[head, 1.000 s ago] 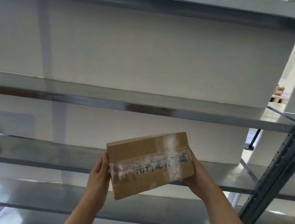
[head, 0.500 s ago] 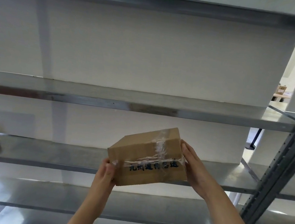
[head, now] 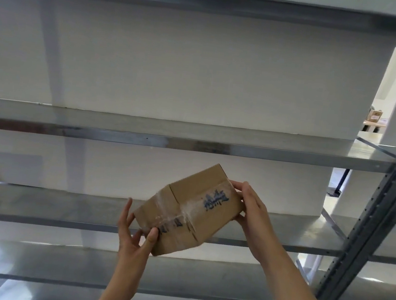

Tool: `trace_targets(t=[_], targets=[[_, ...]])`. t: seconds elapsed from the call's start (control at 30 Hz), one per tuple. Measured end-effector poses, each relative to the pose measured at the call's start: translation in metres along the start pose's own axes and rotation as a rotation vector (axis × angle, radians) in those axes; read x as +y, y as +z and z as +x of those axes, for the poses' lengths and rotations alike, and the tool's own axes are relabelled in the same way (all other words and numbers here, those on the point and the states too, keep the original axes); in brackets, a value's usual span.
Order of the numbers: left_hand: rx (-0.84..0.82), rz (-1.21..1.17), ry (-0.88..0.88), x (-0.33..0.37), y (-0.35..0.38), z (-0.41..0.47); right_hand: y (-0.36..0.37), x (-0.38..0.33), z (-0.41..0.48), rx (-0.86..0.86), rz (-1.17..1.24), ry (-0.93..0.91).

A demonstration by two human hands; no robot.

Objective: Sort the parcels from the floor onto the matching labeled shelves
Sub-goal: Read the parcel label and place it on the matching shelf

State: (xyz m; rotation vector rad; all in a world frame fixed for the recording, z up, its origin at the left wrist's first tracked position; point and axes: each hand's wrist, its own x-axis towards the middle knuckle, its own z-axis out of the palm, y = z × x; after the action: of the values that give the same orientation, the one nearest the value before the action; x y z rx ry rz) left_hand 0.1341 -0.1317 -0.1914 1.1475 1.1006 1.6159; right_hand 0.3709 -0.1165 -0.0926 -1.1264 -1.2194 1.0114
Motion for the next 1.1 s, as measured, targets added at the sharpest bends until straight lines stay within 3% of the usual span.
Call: trace_targets(t=[0.13, 0.3, 0.4, 0.77, 1.1], targets=[[-0.028, 0.164, 0.075, 0.001, -0.003, 0.004, -0.002, 0.005, 0.001, 0.001, 0.090, 0.003], [-0.076, 0.150, 0.123, 0.005, -0.009, 0.007, -0.002, 0.007, 0.005, -0.011, 0.175, 0.017], [-0.131, 0.077, 0.052, 0.012, -0.009, 0.007, 0.000, 0.009, 0.006, 0.036, 0.233, 0.049], [-0.070, 0.030, 0.031, 0.017, 0.001, 0.004, 0.005, -0.005, -0.002, -0.040, 0.132, -0.012], [-0.174, 0.098, 0.003, 0.020, 0.009, -0.002, 0.002, -0.006, -0.009, -0.021, 0.058, -0.036]])
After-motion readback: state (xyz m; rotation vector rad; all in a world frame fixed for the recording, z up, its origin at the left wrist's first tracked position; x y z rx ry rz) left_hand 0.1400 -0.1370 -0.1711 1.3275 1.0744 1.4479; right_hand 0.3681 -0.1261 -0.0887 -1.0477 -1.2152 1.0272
